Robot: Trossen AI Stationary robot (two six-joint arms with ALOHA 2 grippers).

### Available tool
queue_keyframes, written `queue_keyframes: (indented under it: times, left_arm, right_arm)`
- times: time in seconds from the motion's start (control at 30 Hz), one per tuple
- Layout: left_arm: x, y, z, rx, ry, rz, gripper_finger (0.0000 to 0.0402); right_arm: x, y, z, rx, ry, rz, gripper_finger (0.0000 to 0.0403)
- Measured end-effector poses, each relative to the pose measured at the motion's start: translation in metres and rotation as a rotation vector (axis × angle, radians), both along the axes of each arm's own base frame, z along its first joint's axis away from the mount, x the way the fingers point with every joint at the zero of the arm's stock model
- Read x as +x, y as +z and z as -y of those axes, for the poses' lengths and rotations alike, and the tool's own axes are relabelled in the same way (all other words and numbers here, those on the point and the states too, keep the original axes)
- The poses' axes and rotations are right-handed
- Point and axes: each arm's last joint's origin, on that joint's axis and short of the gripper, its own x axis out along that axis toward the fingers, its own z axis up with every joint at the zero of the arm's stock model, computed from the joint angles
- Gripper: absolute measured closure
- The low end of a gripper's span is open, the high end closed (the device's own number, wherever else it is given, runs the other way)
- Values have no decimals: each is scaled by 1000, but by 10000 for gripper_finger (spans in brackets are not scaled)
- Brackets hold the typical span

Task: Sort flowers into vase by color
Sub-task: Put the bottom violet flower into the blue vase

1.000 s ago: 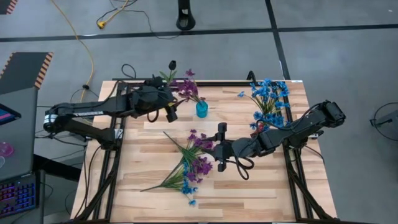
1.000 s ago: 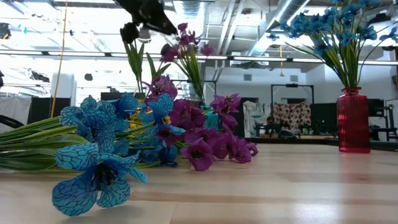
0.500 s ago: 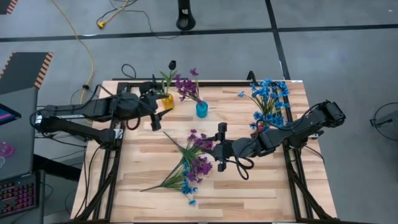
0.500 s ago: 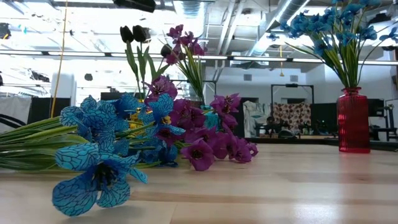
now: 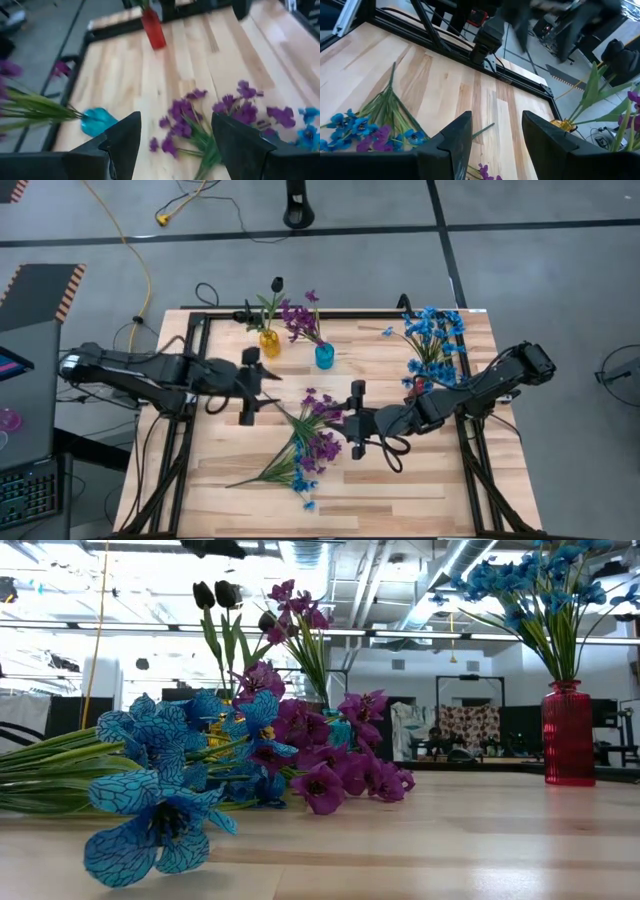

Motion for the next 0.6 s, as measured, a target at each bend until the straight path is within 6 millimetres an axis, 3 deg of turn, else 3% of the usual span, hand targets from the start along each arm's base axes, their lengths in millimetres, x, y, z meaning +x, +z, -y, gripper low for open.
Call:
queue_keyframes:
  times: [0.6]
  left_arm:
    - [73, -109, 16, -7, -111, -409, 171]
  right_arm:
    - [-1, -3, 0, 86, -25, -17, 204]
